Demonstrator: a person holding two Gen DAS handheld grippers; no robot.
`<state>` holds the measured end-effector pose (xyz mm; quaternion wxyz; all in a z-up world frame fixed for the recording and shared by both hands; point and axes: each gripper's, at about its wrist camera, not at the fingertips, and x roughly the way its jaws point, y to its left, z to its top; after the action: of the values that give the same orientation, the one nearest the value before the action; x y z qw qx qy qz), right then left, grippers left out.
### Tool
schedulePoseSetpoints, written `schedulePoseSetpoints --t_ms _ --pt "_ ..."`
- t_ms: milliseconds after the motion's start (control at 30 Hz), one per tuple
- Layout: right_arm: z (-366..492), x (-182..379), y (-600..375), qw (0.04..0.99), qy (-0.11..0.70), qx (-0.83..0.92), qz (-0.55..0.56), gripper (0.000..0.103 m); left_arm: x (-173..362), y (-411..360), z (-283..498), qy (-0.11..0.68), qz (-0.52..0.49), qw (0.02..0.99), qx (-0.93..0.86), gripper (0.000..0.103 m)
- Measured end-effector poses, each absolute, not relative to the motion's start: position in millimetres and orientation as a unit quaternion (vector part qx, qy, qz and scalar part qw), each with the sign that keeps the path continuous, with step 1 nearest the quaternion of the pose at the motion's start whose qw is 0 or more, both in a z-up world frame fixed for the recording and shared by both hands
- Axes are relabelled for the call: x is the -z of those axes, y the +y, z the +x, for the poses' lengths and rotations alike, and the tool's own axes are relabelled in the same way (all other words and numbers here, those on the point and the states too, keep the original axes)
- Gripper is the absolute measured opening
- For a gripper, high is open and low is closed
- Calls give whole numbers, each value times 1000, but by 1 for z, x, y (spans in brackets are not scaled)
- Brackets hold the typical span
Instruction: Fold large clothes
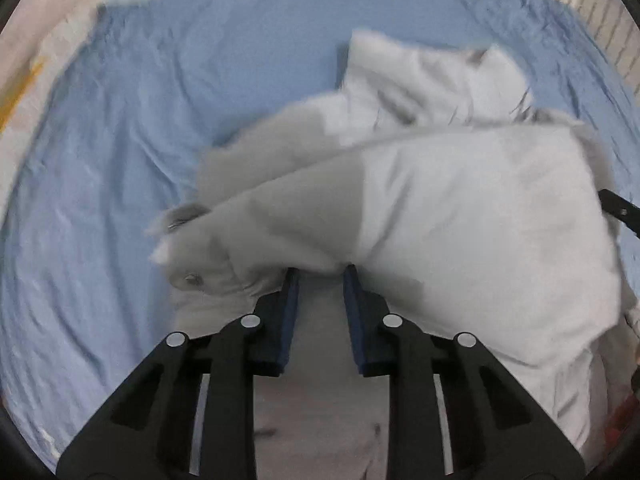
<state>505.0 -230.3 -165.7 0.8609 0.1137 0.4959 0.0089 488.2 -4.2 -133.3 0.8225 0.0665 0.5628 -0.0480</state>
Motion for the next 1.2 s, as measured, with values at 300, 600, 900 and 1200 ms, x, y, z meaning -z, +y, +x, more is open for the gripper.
schedulePoseSetpoints --t_ms 300,600,900,1200 --pt "548 195 -224 828 555 12 77 0 149 -2 504 594 76 800 45 24" --pt "558 210 -228 820 565 16 89 0 159 -18 529 612 83 785 39 24" --pt "559 207 -213 824 562 37 58 0 164 -33 538 615 108 780 21 24" --pt "478 149 -221 866 496 -13 67 2 101 -15 476 545 87 832 52 24"
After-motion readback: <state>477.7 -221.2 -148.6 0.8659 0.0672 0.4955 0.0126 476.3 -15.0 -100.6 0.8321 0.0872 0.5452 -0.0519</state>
